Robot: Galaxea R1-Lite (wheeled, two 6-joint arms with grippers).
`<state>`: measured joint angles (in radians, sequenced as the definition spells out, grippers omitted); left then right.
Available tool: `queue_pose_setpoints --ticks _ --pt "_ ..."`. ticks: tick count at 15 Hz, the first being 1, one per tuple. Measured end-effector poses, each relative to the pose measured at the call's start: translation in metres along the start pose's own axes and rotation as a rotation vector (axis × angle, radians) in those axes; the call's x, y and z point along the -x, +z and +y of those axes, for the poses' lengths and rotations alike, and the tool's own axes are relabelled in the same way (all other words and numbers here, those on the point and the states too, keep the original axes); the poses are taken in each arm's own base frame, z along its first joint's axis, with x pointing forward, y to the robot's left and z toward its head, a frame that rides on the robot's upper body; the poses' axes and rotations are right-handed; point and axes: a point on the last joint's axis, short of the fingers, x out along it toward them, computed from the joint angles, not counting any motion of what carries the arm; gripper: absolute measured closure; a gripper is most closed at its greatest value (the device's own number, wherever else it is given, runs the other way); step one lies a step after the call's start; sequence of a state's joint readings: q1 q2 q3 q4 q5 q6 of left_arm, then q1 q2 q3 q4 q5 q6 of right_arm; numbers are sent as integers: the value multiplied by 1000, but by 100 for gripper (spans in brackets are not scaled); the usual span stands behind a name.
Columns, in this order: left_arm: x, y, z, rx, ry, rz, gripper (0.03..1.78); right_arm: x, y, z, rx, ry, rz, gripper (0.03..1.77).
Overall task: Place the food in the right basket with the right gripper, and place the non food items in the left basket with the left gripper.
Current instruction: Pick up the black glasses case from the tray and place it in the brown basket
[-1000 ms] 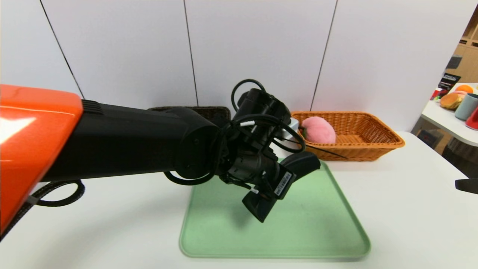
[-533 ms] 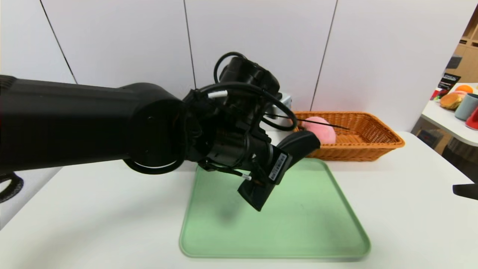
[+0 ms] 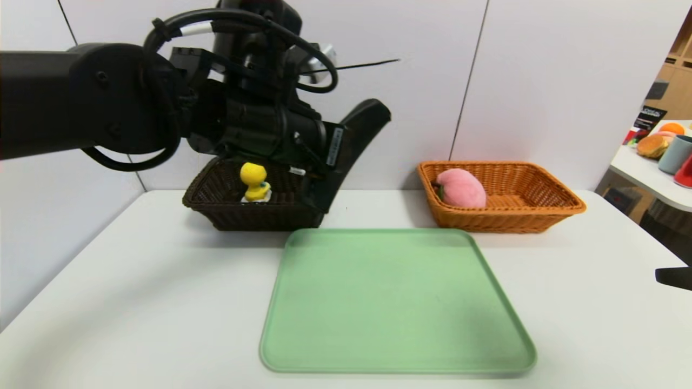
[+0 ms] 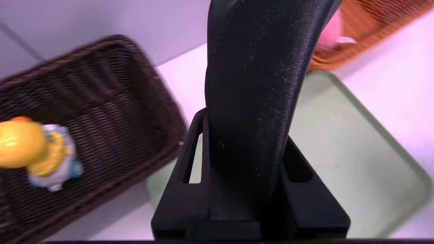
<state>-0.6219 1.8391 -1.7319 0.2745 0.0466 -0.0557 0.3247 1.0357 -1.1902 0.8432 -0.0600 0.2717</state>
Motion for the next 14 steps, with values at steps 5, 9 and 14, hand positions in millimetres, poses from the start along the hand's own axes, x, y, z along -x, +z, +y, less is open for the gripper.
queue_pose_setpoints --ticks 5,9,14 --pt "-13 -3 59 79 149 9 133 -1 -1 0 -21 0 7 10" --pt "-34 -13 80 128 196 21 133 0 -2 -1 -22 -1 8 10" --pt "-64 -22 102 173 243 38 133 0 -6 -2 -23 -3 13 10"
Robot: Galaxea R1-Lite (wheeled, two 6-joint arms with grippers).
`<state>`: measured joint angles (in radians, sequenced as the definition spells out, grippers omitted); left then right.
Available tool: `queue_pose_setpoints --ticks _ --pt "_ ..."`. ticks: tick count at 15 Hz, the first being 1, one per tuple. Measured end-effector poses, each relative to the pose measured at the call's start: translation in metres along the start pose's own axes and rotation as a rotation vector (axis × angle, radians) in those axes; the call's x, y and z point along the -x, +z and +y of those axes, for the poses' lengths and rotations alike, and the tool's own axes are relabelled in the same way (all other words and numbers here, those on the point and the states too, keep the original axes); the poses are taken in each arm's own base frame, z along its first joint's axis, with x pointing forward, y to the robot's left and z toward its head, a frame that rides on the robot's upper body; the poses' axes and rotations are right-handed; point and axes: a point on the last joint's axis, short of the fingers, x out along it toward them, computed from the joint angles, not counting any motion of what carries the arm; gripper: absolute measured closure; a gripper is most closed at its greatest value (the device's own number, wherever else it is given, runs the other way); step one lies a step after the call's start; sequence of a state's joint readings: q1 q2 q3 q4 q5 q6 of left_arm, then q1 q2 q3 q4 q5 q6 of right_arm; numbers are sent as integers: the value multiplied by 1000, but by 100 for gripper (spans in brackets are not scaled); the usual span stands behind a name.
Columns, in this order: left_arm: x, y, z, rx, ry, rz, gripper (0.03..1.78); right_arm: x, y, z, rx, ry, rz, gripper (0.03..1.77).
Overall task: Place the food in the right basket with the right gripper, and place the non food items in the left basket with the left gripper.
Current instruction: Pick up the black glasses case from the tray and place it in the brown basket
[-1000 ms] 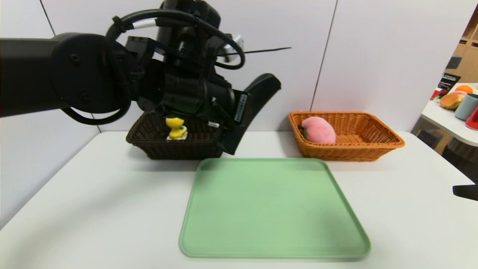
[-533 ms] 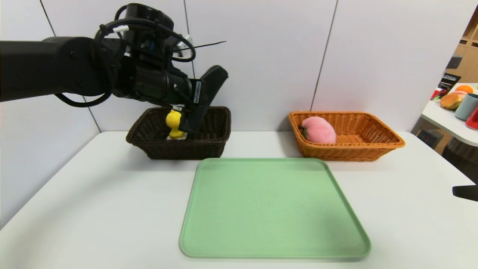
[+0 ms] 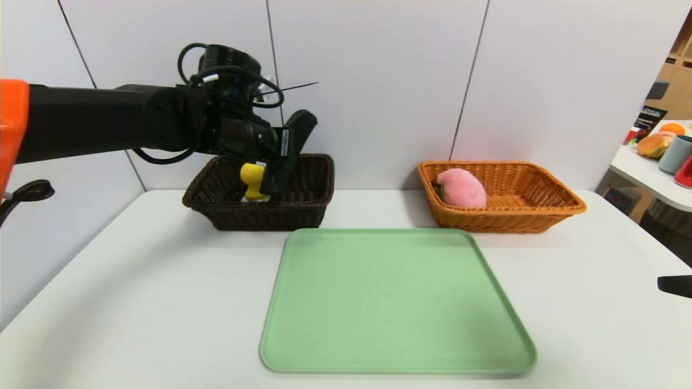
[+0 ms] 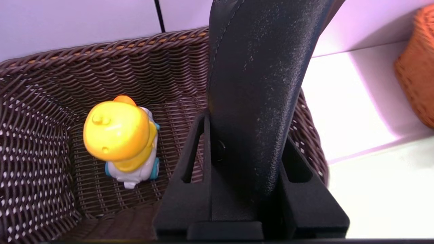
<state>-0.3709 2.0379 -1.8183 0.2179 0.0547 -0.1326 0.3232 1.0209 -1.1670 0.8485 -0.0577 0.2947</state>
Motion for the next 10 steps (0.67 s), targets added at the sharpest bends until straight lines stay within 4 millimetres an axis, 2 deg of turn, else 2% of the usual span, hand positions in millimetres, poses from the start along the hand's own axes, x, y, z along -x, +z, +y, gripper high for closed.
queue_pose_setpoints --ticks 5,10 --pt "-35 -11 9 11 35 36 133 2 -1 0 1 3 -6 10" --pt "-54 -21 17 16 52 65 136 0 -2 -1 1 2 -2 10"
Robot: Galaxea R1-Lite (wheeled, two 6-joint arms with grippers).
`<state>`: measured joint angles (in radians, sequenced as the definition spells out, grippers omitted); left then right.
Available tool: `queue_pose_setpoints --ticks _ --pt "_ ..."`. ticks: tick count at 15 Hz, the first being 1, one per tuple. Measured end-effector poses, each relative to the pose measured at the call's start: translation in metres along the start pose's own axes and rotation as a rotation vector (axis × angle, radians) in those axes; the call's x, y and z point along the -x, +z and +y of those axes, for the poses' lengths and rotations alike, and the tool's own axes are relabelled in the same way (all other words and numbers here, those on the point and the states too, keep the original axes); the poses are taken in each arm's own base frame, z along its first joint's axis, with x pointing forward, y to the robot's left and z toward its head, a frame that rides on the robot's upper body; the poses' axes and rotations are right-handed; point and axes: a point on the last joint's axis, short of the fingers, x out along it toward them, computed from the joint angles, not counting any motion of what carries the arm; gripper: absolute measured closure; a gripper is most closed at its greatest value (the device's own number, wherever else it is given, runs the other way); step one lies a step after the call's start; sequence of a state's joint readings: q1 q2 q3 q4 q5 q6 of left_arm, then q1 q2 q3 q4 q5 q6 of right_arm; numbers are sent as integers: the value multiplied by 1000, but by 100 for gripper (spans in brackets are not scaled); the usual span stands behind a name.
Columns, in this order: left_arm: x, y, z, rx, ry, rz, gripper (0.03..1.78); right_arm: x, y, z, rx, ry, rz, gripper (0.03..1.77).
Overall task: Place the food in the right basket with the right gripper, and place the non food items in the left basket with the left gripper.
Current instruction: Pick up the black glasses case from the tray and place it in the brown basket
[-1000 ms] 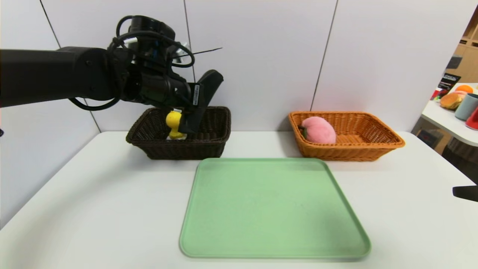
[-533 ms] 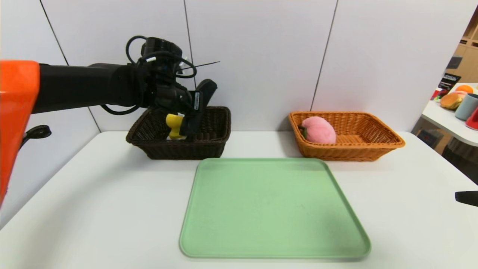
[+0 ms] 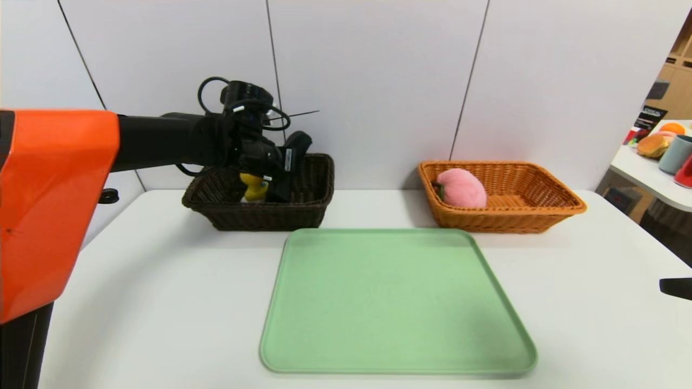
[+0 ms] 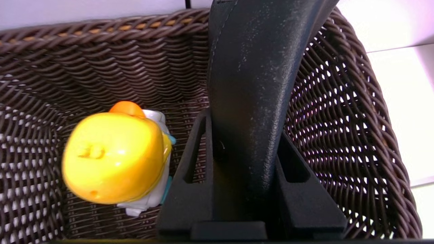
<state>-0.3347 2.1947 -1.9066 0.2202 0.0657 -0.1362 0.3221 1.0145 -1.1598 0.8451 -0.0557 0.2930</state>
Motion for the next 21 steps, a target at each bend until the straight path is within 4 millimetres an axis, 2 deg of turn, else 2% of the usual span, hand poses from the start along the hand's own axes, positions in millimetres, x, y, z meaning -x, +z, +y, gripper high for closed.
queue_pose_setpoints --ticks 2,3,6,11,16,21 --pt "-2 0 0 2 2 5 136 0 0 0 1 1 2 10" --pt "-3 -1 1 1 3 8 130 -1 0 0 1 0 4 10" --pt "-3 -1 0 0 3 11 91 -1 -1 0 1 -2 5 10" --pt "-3 -1 0 1 5 10 53 -1 -1 0 1 -2 7 10" --pt "3 4 -2 -2 6 -5 33 -1 -1 0 1 -2 6 10" --pt "31 25 -9 -38 9 -71 22 0 -2 -1 -1 -1 -1 10"
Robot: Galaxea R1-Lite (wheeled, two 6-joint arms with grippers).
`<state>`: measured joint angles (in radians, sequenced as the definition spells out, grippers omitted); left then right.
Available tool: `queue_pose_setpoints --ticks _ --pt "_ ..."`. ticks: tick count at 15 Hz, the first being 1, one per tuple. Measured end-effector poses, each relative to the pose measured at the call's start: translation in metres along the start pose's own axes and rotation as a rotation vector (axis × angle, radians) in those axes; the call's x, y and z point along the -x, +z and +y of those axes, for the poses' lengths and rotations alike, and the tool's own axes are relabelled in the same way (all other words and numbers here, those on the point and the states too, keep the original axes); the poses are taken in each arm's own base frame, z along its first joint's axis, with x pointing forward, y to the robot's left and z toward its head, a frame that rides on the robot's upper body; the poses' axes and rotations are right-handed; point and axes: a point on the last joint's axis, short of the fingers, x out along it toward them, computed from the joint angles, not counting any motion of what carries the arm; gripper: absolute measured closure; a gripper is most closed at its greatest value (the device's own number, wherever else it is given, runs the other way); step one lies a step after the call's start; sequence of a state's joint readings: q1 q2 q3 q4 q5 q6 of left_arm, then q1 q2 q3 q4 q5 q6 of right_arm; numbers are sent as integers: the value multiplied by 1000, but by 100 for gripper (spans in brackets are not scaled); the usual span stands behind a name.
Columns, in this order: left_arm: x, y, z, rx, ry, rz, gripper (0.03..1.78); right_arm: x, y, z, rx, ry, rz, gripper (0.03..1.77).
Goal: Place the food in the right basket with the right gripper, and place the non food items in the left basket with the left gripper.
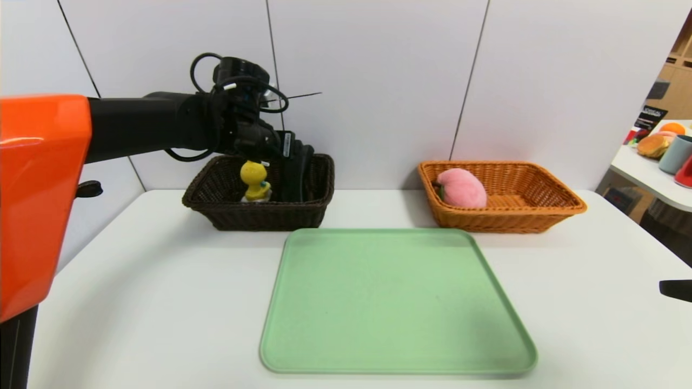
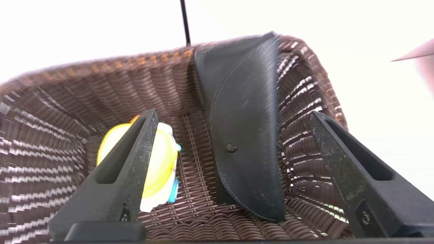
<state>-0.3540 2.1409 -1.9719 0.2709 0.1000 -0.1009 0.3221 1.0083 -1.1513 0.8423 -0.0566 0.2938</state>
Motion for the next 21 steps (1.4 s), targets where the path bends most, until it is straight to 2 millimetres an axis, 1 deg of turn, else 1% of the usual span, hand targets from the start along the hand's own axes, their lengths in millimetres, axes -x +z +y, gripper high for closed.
queue_pose_setpoints --ticks 3,5,7,10,12,15,17,19,21 --pt "20 11 -2 -1 1 -27 19 1 -2 -1 -5 -7 -4 10" --pt "42 14 -7 -20 -3 5 17 3 -4 -2 -7 -9 -7 10" --pt "69 15 -9 -65 -11 53 15 3 -7 -4 -13 -18 -8 10" --pt "106 11 -5 -131 -11 71 14 3 -16 -10 -38 -56 -4 10" --pt "134 13 -2 -123 -13 43 14 6 -21 -14 -69 -82 -14 10" --pt "181 16 6 -45 12 -20 13 11 -30 -18 -100 -117 -34 10" --pt "207 4 12 -17 46 -19 12 15 -34 -19 -76 -107 -41 10" --pt "230 -18 21 -13 67 5 12 18 -39 -19 -14 -107 -28 10" --pt "256 -44 30 -11 89 24 12 21 -42 -20 80 -105 -16 10"
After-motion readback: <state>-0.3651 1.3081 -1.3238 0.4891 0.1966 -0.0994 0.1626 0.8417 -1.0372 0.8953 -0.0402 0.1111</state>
